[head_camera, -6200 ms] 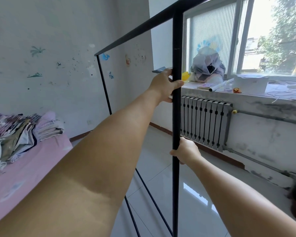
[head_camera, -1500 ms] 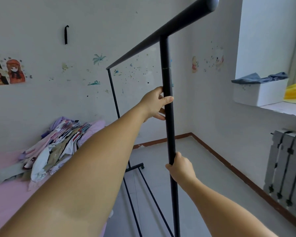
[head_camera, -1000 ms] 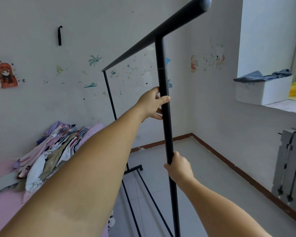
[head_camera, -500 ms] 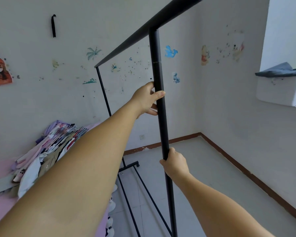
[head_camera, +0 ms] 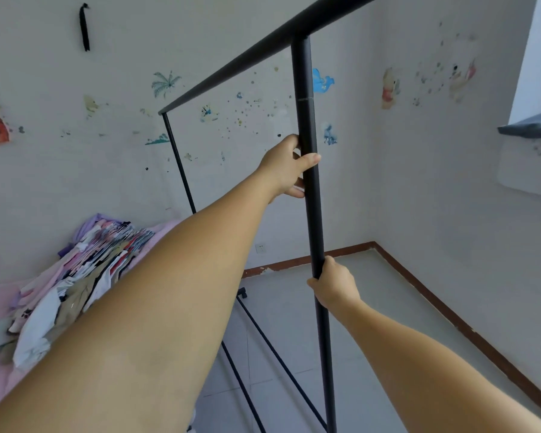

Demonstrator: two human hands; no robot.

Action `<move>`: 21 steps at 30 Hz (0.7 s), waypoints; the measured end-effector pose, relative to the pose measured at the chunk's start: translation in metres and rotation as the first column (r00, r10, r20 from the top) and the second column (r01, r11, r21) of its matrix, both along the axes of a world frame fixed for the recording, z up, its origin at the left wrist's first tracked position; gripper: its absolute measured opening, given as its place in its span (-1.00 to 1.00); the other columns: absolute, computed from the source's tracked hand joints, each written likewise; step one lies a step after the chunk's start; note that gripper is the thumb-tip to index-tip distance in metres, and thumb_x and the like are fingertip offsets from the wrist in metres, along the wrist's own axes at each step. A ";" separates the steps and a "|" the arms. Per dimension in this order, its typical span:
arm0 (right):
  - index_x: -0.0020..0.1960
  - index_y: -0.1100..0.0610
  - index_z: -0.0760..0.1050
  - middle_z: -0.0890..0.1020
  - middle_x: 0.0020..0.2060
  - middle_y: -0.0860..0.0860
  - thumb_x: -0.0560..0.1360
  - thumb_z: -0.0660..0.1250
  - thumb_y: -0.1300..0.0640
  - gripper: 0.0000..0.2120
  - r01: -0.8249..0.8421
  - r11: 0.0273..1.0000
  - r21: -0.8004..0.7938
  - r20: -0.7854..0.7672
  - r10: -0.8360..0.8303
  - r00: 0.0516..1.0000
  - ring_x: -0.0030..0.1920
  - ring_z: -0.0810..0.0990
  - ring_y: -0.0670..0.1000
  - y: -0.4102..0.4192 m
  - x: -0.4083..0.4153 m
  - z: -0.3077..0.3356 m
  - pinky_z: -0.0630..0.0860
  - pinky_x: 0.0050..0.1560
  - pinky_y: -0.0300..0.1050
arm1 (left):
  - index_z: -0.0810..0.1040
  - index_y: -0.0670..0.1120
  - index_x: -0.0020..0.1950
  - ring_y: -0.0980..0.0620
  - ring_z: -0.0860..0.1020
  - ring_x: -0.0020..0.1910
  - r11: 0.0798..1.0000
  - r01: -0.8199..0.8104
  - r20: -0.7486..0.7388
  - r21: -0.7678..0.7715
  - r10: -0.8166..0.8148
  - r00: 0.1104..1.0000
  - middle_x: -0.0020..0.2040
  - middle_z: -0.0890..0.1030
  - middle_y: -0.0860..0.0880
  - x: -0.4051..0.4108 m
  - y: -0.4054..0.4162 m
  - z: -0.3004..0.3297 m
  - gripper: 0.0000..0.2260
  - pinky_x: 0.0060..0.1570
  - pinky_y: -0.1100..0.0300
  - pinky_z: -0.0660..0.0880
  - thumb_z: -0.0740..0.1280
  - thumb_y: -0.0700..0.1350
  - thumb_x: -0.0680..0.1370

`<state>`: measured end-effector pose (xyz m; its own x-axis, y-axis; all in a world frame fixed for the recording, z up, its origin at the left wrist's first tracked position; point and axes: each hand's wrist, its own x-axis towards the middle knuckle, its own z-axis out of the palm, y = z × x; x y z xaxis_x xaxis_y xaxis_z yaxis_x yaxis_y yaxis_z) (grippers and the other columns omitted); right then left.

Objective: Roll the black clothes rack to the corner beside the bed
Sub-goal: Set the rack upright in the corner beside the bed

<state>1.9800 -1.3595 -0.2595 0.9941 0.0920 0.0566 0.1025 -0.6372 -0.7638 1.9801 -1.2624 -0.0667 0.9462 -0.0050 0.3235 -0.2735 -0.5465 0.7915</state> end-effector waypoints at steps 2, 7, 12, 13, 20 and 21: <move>0.17 0.20 0.39 0.56 -0.13 0.09 0.49 0.28 0.20 -0.74 0.037 0.999 0.001 -0.002 -0.037 0.999 -0.16 0.56 0.10 -0.015 0.016 0.001 0.51 -0.25 -0.08 | 0.39 -0.03 0.09 -0.12 0.64 -0.15 1.000 0.012 0.003 0.005 -0.012 1.000 0.02 0.51 -0.12 0.021 -0.017 0.001 -0.86 -0.33 0.10 0.63 0.26 -0.07 0.55; 0.16 0.19 0.39 0.52 -0.15 0.05 0.49 0.28 0.21 -0.75 0.083 0.996 0.014 -0.004 -0.083 0.997 -0.15 0.56 0.10 -0.036 0.056 0.002 0.50 -0.25 -0.09 | 0.38 -0.09 0.16 -0.13 0.63 -0.13 0.999 0.034 0.005 0.038 -0.034 0.999 0.05 0.49 -0.11 0.066 -0.040 0.003 -0.77 -0.30 0.06 0.65 0.27 -0.05 0.54; 0.14 0.19 0.40 0.52 -0.16 0.05 0.49 0.27 0.24 -0.77 0.149 0.989 -0.004 0.011 -0.149 0.989 -0.17 0.55 0.09 -0.055 0.100 -0.001 0.47 -0.28 -0.10 | 0.40 -0.09 0.14 -0.12 0.64 -0.14 0.995 0.089 -0.001 0.040 -0.089 0.996 0.04 0.52 -0.12 0.110 -0.056 0.002 -0.80 -0.28 0.08 0.64 0.27 -0.08 0.55; 0.14 0.19 0.40 0.52 -0.17 0.05 0.49 0.26 0.25 -0.77 0.172 0.985 -0.014 0.020 -0.172 0.985 -0.18 0.54 0.08 -0.063 0.115 -0.002 0.46 -0.30 -0.11 | 0.40 -0.11 0.13 -0.11 0.65 -0.15 0.994 0.102 -0.002 0.027 -0.102 0.995 0.03 0.53 -0.13 0.125 -0.062 0.001 -0.81 -0.27 0.09 0.64 0.26 -0.10 0.55; 0.13 0.19 0.40 0.46 -0.25 -0.01 0.48 0.25 0.25 -0.78 0.244 0.969 -0.046 0.033 -0.243 0.969 -0.24 0.50 0.04 -0.105 0.200 0.004 0.34 -0.46 -0.23 | 0.40 -0.07 0.21 -0.10 0.64 -0.11 0.984 0.180 -0.101 -0.002 -0.179 0.979 0.06 0.56 -0.15 0.212 -0.081 -0.010 -0.75 -0.13 0.08 0.62 0.27 -0.10 0.55; 0.13 0.19 0.40 0.46 -0.25 -0.01 0.48 0.25 0.26 -0.78 0.244 0.969 -0.043 0.032 -0.243 0.970 -0.23 0.50 0.05 -0.107 0.210 0.004 0.35 -0.45 -0.21 | 0.39 -0.06 0.25 -0.10 0.63 -0.10 0.977 0.211 -0.119 -0.001 -0.210 0.970 0.08 0.55 -0.15 0.222 -0.086 -0.014 -0.71 -0.10 0.06 0.62 0.29 -0.09 0.54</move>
